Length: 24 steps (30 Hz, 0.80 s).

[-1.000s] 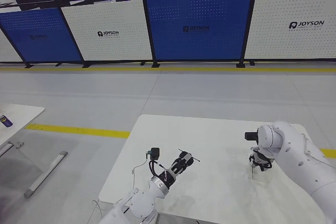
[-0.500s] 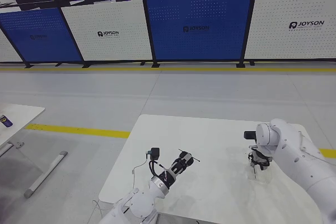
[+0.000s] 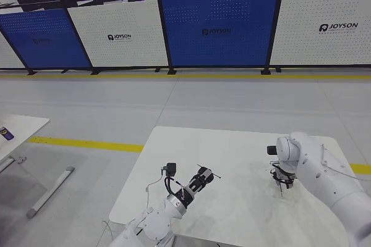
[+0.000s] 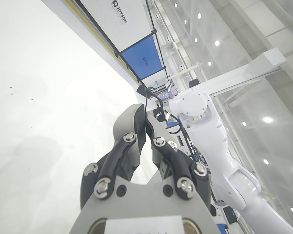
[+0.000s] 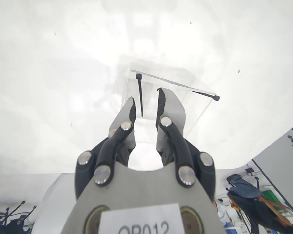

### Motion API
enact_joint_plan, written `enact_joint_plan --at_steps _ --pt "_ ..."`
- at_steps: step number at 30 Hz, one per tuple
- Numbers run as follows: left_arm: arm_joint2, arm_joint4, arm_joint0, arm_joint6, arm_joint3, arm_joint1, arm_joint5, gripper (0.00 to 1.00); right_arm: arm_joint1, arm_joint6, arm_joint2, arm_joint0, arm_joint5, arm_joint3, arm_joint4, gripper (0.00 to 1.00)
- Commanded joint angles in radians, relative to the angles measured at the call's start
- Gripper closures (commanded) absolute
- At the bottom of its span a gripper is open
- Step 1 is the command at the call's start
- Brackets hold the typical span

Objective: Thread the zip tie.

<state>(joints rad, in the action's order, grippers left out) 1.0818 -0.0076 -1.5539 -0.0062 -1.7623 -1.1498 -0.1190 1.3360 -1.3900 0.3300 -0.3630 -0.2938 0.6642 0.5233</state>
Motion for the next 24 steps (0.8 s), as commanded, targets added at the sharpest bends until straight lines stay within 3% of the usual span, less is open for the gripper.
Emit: enact_joint_plan --at_steps 1,11,24 --pt "0.000 0.000 0.000 0.000 0.000 0.000 0.000 1.00 0.010 0.000 -0.008 0.006 0.008 -0.019 -0.006 0.76" --pt "0.000 0.000 0.000 0.000 0.000 0.000 0.000 1.00 0.058 0.000 -0.037 0.030 0.035 -0.110 -0.023 0.85" --pt "0.000 0.000 0.000 0.000 0.000 0.000 0.000 1.00 0.105 0.000 -0.052 0.045 0.072 -0.207 -0.033 0.85"
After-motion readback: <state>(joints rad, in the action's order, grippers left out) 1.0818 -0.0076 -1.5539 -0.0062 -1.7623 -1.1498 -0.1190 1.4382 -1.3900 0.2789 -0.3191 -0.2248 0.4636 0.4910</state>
